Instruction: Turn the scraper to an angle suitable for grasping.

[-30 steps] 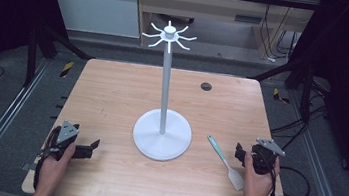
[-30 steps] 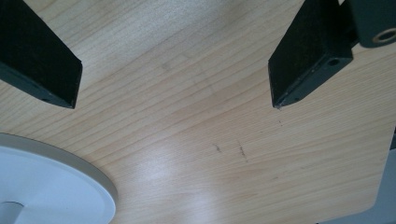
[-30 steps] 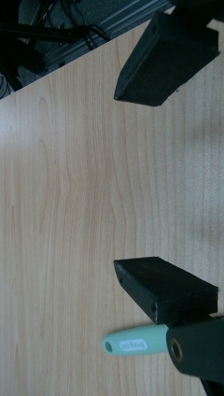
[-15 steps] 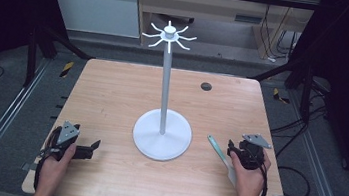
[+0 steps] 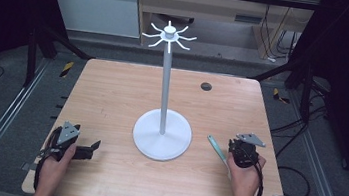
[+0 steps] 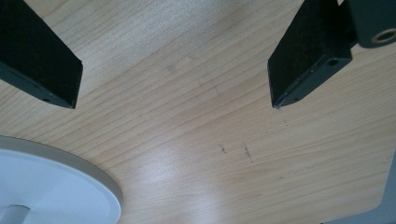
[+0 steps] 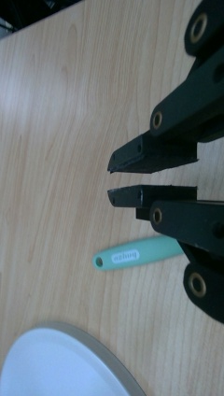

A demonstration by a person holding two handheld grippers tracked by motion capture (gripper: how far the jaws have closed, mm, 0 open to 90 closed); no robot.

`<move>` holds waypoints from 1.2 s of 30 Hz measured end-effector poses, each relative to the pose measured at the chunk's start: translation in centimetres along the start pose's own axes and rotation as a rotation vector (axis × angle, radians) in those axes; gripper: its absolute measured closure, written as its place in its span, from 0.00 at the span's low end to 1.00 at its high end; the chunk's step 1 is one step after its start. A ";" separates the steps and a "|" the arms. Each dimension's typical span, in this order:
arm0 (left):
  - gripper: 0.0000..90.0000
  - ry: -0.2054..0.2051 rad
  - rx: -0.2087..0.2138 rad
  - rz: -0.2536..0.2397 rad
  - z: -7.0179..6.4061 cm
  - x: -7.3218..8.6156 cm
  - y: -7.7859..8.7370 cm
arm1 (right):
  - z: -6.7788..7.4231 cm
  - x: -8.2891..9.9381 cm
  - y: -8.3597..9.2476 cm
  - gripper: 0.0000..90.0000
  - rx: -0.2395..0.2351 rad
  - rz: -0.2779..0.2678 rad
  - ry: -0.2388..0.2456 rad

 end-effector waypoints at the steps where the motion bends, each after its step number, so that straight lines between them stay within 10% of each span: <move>1: 0.03 0.002 0.001 0.001 0.0 0.0 0.0 | 0.2 -0.1 -0.1 0.95 -0.010 0.005 0.011; 22: 0.03 -0.009 0.012 0.001 -0.4 0.0 0.0 | 1.8 -4.6 -3.8 1.00 -0.141 0.354 0.133; 36: 0.03 -0.006 0.011 -0.001 -0.3 0.0 0.0 | 2.0 -4.6 -5.5 1.00 -0.150 0.410 0.159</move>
Point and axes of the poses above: each handheld gripper's, and its own axes: y roughly backward along the jaws, x roughly out of its underside, z roughly to its left, the point moved 1 cm from there along -y, roughly forward along the jaws, and after that the axes turned 1 degree about z, right-handed, at the moved point
